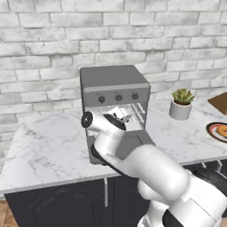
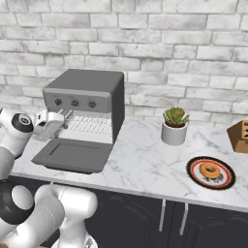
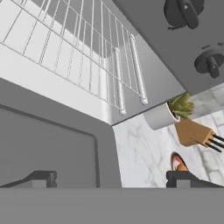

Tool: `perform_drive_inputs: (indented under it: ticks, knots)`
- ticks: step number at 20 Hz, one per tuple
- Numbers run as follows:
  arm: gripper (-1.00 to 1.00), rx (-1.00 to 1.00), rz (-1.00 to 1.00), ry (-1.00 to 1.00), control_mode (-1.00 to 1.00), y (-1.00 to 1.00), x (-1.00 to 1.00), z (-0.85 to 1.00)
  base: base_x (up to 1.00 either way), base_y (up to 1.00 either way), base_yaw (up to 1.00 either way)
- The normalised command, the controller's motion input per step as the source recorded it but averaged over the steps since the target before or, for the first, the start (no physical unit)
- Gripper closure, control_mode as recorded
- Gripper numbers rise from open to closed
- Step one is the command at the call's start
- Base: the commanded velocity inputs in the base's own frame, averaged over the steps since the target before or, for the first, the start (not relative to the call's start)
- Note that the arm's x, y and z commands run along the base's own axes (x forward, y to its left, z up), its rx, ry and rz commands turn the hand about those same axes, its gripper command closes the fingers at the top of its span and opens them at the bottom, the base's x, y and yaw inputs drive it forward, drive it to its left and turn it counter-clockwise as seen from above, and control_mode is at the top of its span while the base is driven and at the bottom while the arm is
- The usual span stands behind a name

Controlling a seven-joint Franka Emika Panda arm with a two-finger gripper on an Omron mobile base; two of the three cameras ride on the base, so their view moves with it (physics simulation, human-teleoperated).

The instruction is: Pick up the bagel from the plate, place it on the toaster oven rack, close the door, and set the timer.

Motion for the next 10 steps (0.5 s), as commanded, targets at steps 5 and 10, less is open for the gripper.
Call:
perform_drive_inputs:
  ticks: [5,10]
  knots:
    - [-1.00,0.00,0.00,0.00,-1.00,0.00,0.19,-0.18,0.00,0.00,0.00]
    - [-1.00,0.00,0.00,0.00,-1.00,0.00,0.22,-0.12,0.00,0.00,0.00]
